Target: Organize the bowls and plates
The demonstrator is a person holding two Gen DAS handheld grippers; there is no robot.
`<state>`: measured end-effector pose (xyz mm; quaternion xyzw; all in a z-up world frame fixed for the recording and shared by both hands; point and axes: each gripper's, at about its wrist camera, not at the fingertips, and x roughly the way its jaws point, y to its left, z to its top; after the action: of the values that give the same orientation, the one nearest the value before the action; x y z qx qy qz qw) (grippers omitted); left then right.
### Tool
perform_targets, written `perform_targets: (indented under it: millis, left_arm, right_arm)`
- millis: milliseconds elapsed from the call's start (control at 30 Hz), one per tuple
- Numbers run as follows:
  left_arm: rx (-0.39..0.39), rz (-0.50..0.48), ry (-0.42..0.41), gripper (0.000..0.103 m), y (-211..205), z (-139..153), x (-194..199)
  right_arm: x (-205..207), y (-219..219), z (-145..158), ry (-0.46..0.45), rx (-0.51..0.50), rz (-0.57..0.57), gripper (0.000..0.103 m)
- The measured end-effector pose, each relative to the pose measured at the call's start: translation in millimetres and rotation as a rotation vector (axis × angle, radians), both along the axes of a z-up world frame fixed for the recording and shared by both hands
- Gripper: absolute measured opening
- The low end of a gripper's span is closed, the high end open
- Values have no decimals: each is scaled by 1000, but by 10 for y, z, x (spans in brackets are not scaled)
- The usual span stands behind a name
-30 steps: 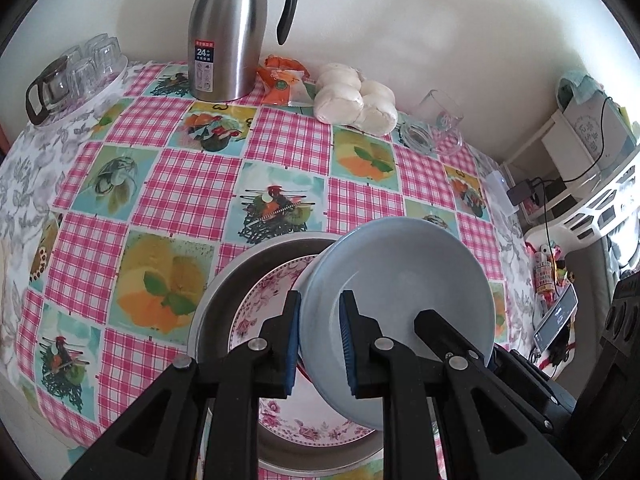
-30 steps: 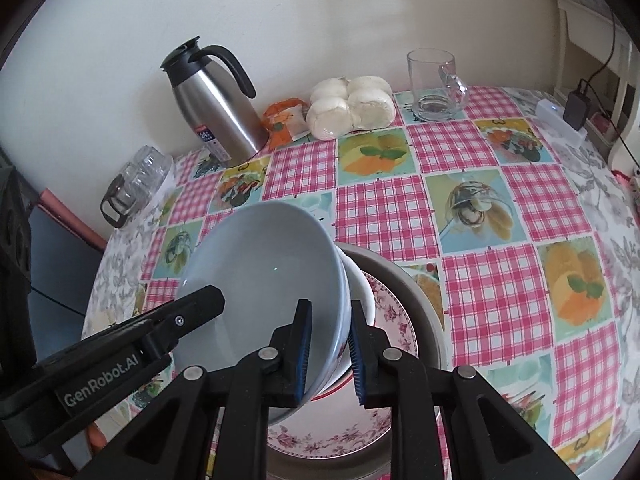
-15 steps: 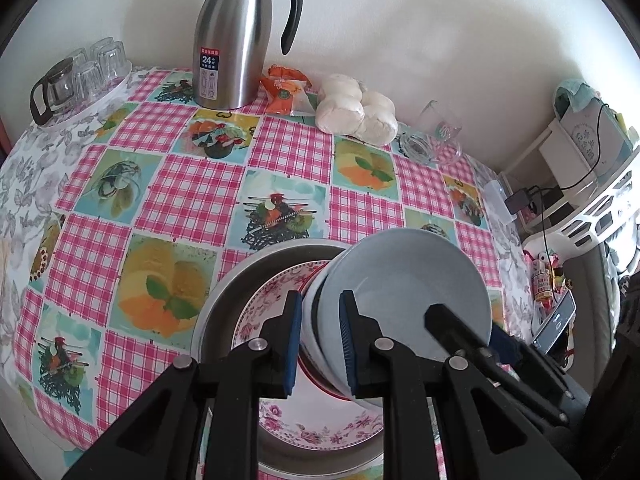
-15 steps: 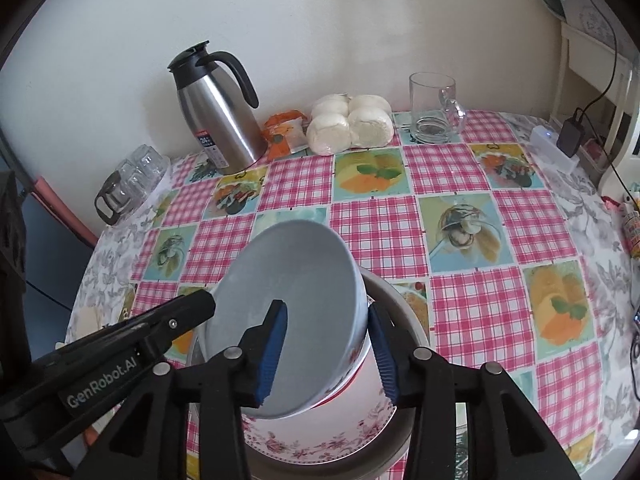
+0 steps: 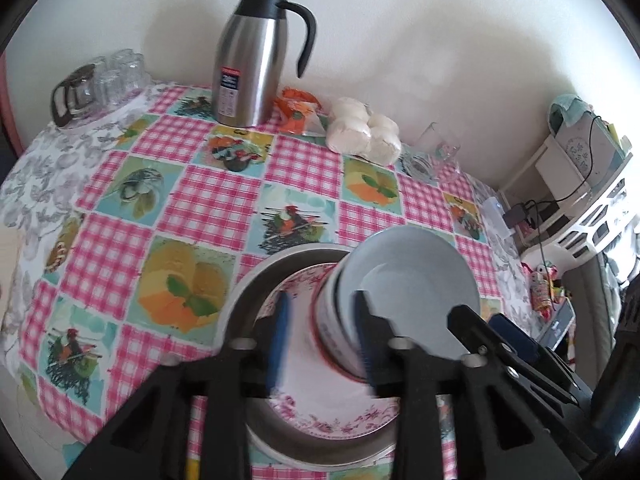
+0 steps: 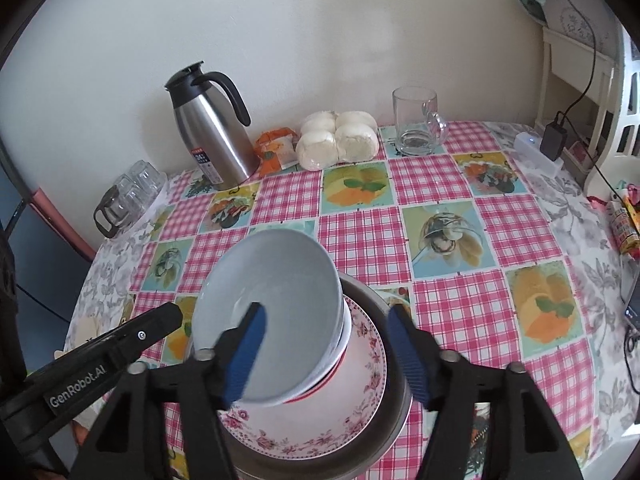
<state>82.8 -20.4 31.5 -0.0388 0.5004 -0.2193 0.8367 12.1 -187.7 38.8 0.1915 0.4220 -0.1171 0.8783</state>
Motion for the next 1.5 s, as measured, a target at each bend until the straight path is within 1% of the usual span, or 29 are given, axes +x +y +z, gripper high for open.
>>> perform_targets:
  millis: [33,133,167,200,233,333,367,400,467,533,767,900,1100,1300,1433,1500]
  left_arm:
    - [7,7,-6,64,23,3,-25]
    - [24,24,-27,70,124,-7,-117]
    - [33,26,-31,72,159,-22,-142]
    - [43,28,-35,79,189,-46,-166]
    - [57,31,-41,84,216,-74,-189]
    - [86,41,-42,88,295,-173,-250]
    - [92,43,-38,89,322,-210,-270]
    - [95,47,-37,90,345,-234,-290]
    - [114,53,-29,91,374,-280,-315]
    - [137,53,-27,98,386,-313,-342]
    - [145,47,-15,98,416,-304,-420]
    - [168,36,17,98,397,-327,-451]
    - [227,36,16,98,369,-334,-524]
    - [245,32,57,98,362,-402,-540]
    - [291,53,63,98,368,-429,-570]
    - [292,54,70,98,378,-440,-582]
  right_arm:
    - [-35,22,2,-4,-3,3,74]
    - [-135,77,13,-18,-14,5,82]
    - [-170,93,15,-22,-19,6,87]
    - [-204,112,16,-26,-24,6,90]
    - [-245,129,14,-30,-29,8,91]
    - [-335,176,-13,-24,-53,12,93]
    - [-354,185,-27,-18,-62,12,100]
    - [-377,192,-41,-14,-70,12,103]
    - [-424,197,-71,-8,-77,12,103]
    - [-467,197,-114,3,-75,14,103]
    - [-566,196,-244,45,-88,19,103]
    - [-589,192,-300,73,-94,13,103]
    - [-604,195,-383,118,-100,15,103]
    - [-644,185,-427,139,-99,10,103]
    - [-661,208,-450,152,-105,14,103]
    - [-673,216,-460,156,-105,15,103]
